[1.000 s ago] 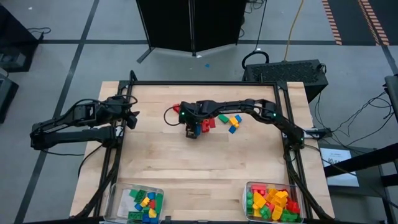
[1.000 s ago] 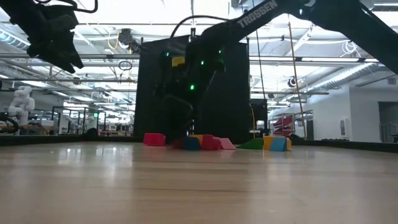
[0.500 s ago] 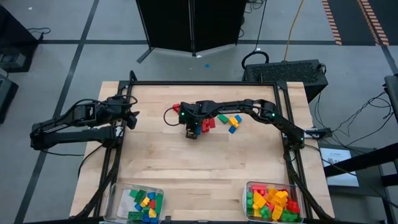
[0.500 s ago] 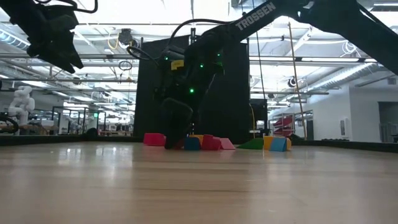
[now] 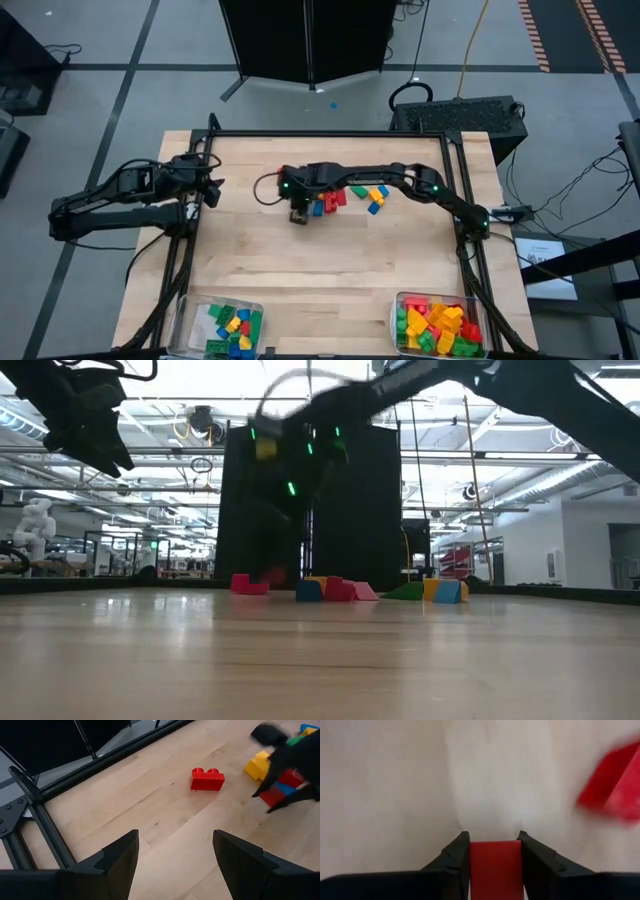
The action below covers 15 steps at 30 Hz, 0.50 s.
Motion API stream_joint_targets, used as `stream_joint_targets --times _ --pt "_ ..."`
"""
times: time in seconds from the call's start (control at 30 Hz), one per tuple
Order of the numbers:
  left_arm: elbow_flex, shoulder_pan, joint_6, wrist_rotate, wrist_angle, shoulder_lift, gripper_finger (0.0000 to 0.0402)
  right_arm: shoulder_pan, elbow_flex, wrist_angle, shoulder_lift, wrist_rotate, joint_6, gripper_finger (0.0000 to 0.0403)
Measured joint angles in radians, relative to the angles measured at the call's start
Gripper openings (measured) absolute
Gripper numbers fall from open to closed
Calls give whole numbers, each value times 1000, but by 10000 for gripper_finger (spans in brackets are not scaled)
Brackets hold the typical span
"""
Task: Sort blocks by size
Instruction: Put the red triangular block into the left transparent bin
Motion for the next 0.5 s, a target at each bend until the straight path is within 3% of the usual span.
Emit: stream_joint_targets --times 0.2,0.5 --pt "0 0 -1 0 0 0 255 70 183 55 -9 5 7 114" --pt "0 0 -5 0 0 0 255 283 234 461 -4 -8 -9 114"
